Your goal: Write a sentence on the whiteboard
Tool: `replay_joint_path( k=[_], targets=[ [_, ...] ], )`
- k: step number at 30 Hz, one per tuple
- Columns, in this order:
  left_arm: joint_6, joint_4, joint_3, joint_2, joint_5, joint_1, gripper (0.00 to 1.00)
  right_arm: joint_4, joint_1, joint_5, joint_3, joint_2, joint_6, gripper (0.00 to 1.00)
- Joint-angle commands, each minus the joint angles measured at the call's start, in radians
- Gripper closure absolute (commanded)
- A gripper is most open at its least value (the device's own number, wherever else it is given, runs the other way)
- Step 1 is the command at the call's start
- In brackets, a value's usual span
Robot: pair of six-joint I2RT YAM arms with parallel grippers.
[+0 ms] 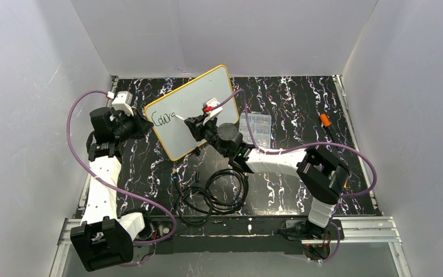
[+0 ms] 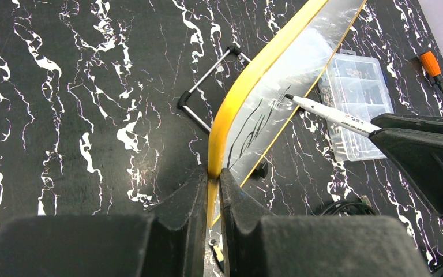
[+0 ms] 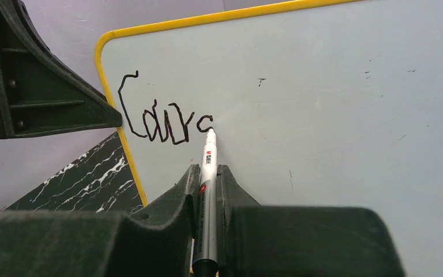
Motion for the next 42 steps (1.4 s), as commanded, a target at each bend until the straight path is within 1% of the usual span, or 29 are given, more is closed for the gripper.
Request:
replay_joint_path(
  k=[1,27,34,42],
  targets=[
    [0.008,-0.012,-0.003,-0.026,0.02,0.0,1.0,0.057,-0.005,0.048,0.023,-0.038,-0.032,0.99],
    [0.006,-0.012,-0.001,-0.025,0.023,-0.001,1.0,0.091,-0.005,0.026,0.044,-0.03,-0.031,0.99],
    [0.007,-0.012,-0.001,-0.025,0.022,0.0,1.0,0.079,-0.005,0.041,0.029,-0.023,-0.026,0.99],
    [0.006,-0.012,-0.001,-0.025,0.023,-0.001,1.0,0.041,-0.003,0.047,-0.038,-0.022,-0.005,0.99]
  ],
)
